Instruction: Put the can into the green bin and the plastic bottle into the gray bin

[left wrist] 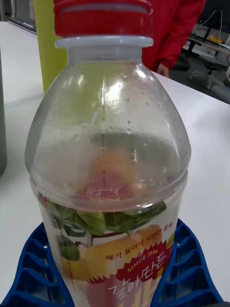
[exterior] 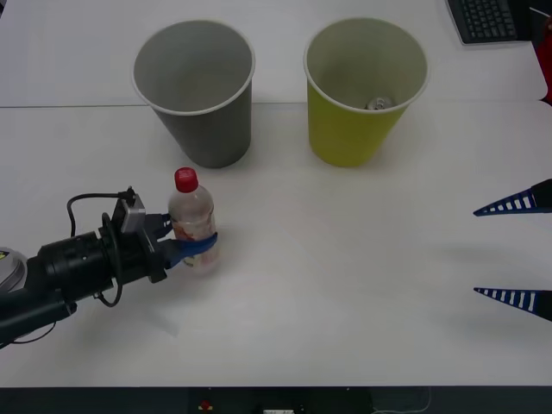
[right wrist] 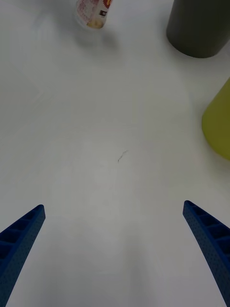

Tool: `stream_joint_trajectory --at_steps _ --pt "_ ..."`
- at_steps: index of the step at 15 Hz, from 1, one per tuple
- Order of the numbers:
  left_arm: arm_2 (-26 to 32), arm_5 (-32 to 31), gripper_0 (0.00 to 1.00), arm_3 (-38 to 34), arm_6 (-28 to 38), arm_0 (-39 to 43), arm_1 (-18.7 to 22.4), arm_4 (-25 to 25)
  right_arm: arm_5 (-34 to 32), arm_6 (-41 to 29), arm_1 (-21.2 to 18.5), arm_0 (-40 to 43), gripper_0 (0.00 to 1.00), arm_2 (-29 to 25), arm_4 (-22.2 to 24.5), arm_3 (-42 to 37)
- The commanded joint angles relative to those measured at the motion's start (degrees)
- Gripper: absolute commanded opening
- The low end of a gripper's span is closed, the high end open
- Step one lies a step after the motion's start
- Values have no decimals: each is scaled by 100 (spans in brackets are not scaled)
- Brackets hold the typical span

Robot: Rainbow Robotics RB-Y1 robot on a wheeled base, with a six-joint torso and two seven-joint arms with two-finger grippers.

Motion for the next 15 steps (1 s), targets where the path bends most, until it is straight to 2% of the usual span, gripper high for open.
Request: stream_joint_trajectory --at_steps 1,6,13,15 --pt "81 125 0 -592 1012 132 209 -449 0 0 0 0 100 0 0 0" --pt "143 978 0 -2051 3429 431 841 -1601 0 0 0 0 100 0 0 0" --pt "670 986 0 -3176 6488 422 1720 -2717 0 0 0 0 100 0 0 0" --pt "1057 617 0 -3501 7463 431 1808 -3139 0 0 0 0 100 0 0 0"
